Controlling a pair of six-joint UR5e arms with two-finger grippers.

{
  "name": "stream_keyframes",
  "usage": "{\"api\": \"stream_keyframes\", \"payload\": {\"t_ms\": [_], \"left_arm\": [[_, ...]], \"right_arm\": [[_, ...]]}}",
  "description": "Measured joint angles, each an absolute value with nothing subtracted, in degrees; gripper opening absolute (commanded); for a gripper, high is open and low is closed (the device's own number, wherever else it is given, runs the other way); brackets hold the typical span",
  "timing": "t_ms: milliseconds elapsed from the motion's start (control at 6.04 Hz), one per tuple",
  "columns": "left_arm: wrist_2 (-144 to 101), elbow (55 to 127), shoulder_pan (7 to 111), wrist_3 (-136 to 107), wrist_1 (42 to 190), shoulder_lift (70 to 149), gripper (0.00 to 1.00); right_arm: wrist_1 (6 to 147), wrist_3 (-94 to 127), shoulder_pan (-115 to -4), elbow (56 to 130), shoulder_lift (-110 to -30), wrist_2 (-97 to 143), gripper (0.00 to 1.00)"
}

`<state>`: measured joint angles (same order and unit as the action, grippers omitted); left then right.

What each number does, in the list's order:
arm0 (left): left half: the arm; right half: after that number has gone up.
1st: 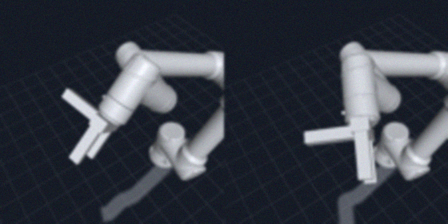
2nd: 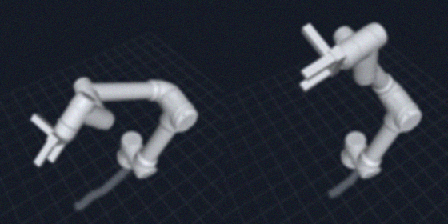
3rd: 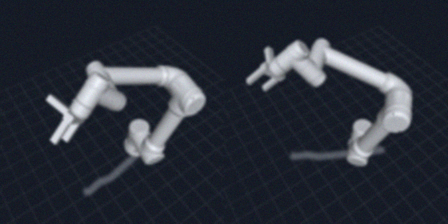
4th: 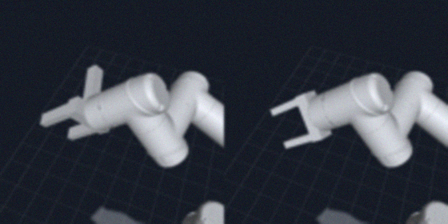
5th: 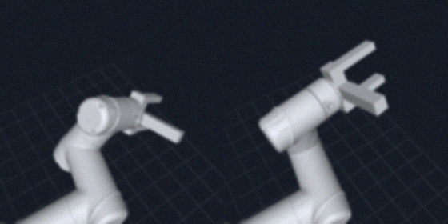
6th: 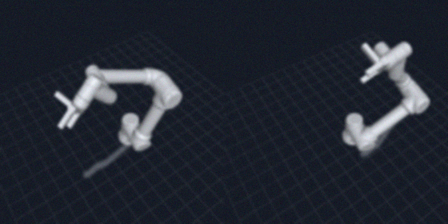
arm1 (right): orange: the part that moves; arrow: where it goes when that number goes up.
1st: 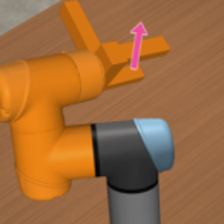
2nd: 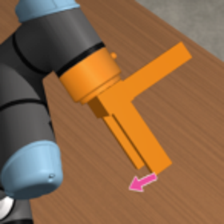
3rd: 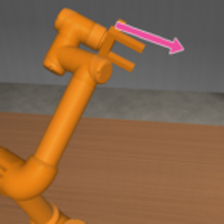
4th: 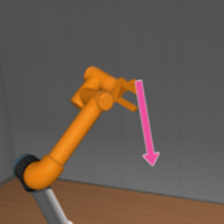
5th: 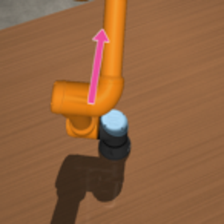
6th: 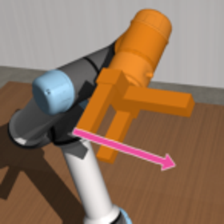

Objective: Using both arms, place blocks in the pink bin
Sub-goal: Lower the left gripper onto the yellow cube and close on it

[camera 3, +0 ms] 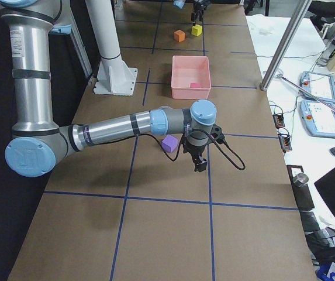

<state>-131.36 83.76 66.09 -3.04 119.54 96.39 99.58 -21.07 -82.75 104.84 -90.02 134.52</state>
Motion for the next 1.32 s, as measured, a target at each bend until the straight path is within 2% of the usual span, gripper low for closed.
{"api": "stream_keyframes", "payload": {"t_ms": [1325], "left_arm": [[-129.88,82.4,64.65,-3.71,119.74,96.81,1.0]], "right_arm": [[99.58,-21.01,-82.75,104.59,-90.17,134.56,1.0]]}}
